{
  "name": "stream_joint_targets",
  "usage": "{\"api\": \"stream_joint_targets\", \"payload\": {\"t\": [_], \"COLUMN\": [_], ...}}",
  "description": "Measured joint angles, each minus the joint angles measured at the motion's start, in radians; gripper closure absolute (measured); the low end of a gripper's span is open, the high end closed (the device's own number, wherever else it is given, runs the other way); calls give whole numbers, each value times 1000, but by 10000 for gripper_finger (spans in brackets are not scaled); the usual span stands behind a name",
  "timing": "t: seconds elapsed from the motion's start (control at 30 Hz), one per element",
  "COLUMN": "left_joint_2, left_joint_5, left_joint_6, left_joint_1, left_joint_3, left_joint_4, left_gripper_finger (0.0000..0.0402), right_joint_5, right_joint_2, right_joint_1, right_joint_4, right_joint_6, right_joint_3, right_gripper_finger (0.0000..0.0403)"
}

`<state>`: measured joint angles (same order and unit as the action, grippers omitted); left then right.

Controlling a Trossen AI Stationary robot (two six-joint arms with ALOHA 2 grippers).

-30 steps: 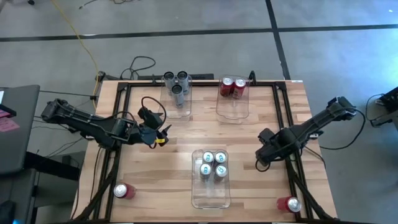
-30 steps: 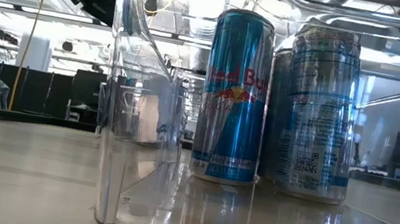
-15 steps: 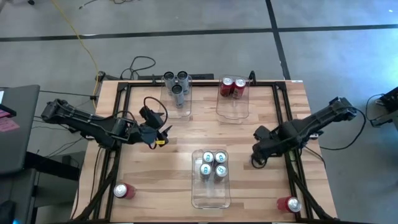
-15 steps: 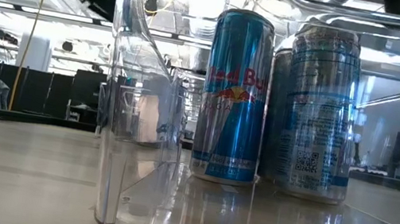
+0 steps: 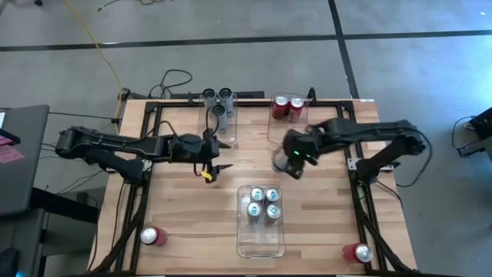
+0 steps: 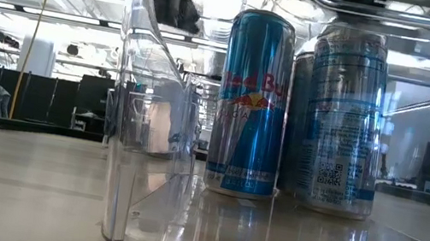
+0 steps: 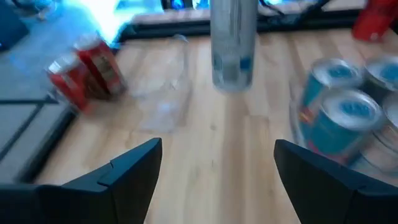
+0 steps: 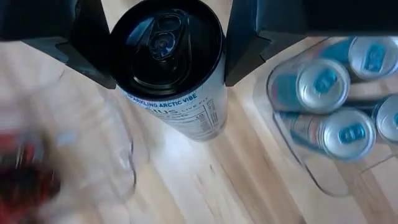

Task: Sort soda cans
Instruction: Put the white soda can into the top left transparent bin

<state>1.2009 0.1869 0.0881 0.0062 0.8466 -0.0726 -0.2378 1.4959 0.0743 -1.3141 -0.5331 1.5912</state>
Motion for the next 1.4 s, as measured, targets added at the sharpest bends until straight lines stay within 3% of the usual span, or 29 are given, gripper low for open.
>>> {"api": "stream_joint_targets", "payload": {"t": [0.27,0.5,0.67,0.83,1.03,1.4], "left_joint_2": [137,241,260,258,258,258], "left_joint_5": [-65,-61,-80,-239,-357,-362], "left_joint_6": [96,109,105,116,89,165], "left_joint_1": [42,42,44,84,139,133], "left_joint_3": [126,216,242,256,258,257], "left_joint_4": [-2,-51,-49,-44,-40,15], "left_gripper_finger": [94,94,94,94,94,141], "right_joint_5": [0,0,0,11,26,26], "right_joint_2": [223,328,344,343,341,340], "right_joint_1": [-44,-42,-39,-35,-30,-37], "right_joint_4": [70,84,107,158,201,235], "right_joint_6": [344,503,558,595,627,672], "right_joint_3": [239,353,378,379,379,379], "right_gripper_finger": [157,157,157,157,157,157]}}
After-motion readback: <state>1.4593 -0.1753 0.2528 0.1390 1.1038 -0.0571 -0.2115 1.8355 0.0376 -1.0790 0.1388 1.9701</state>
